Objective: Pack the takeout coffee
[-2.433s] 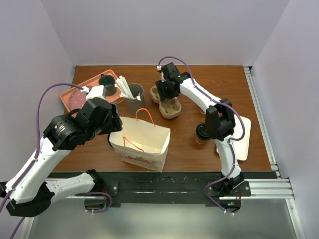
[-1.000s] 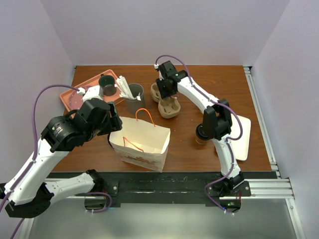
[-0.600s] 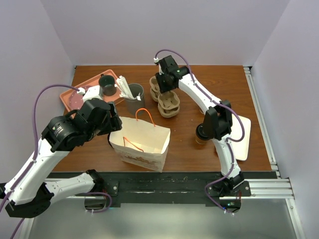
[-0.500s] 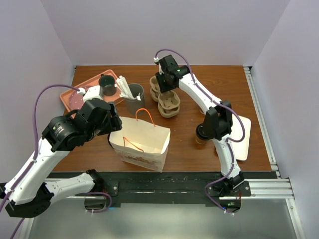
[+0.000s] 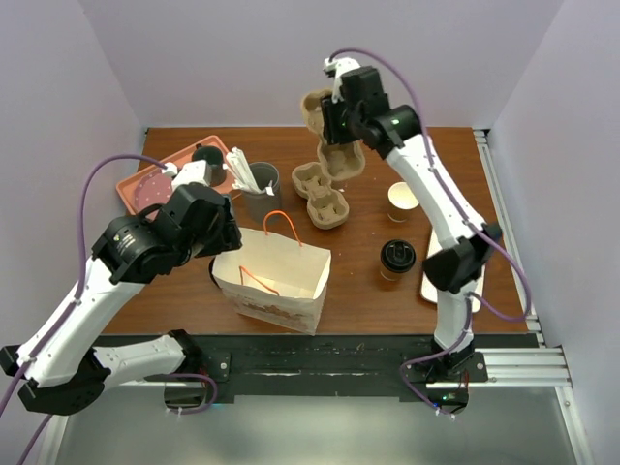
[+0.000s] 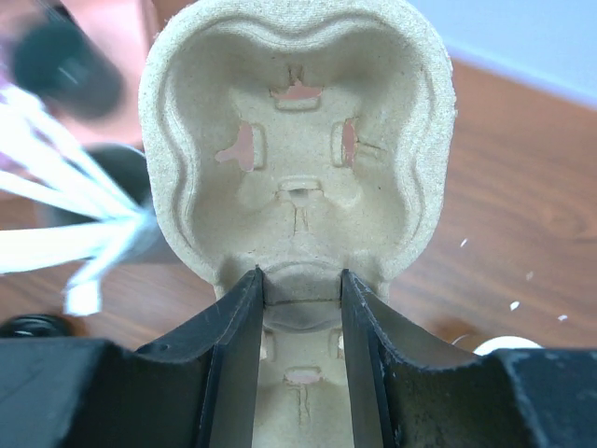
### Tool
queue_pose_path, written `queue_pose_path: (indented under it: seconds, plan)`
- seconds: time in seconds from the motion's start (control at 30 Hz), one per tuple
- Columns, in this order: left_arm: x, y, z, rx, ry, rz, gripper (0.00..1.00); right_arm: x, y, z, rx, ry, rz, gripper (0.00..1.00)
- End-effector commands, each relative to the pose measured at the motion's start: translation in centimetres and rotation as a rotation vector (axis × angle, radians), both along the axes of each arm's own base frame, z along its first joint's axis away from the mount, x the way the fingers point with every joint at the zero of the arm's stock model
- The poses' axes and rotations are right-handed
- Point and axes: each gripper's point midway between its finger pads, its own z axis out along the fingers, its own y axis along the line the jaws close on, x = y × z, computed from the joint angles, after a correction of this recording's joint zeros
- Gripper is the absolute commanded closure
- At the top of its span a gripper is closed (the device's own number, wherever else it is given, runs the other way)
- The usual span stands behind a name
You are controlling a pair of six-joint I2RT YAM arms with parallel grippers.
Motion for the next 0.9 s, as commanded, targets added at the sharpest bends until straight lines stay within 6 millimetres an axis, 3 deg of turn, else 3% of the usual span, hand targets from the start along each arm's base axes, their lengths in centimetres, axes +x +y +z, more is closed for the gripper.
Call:
queue_pose_path:
  seconds: [0.0, 0.03, 0.1, 0.13, 0.17, 0.23, 0.4, 0.6, 0.87]
  plan:
    - [0.4, 0.4, 2.9, -0.029, -0.080, -0.003, 0.29, -3.2, -0.1, 9.8, 0.177, -0.196, 0.072, 0.71]
    - [0.4, 0.3, 3.2, -0.033, -0.083, -0.007, 0.29, -4.7, -0.5, 12.3, 0.221, -0.239, 0.095, 0.71]
    - [0.4, 0.3, 3.3, -0.031, -0.086, -0.015, 0.29, -6.2, 0.3, 13.6, 0.284, -0.265, 0.161, 0.72]
    - [0.3, 0.3, 3.4, -0.033, -0.088, -0.015, 0.29, -7.8, -0.3, 15.8, 0.326, -0.305, 0.182, 0.72]
    - [0.3, 0.3, 3.3, -0.034, -0.087, -0.015, 0.30, -8.3, 0.1, 16.0, 0.348, -0.315, 0.209, 0.72]
    - [0.2, 0.2, 2.8, -0.027, -0.072, -0.021, 0.31, -11.5, 0.6, 18.2, 0.417, -0.347, 0.320, 0.71]
    - [-0.2, 0.0, 2.2, -0.038, -0.050, -0.031, 0.33, -16.8, 2.5, 19.7, 0.542, -0.350, 0.542, 0.72]
    - [-0.5, 0.2, 2.7, -0.085, -0.055, -0.011, 0.28, -23.3, 4.1, 21.6, 0.636, -0.350, 0.715, 0.72]
    - [-0.8, 1.2, 3.3, -0.095, -0.084, 0.003, 0.33, -27.6, 4.9, 23.2, 0.782, -0.314, 0.804, 0.72]
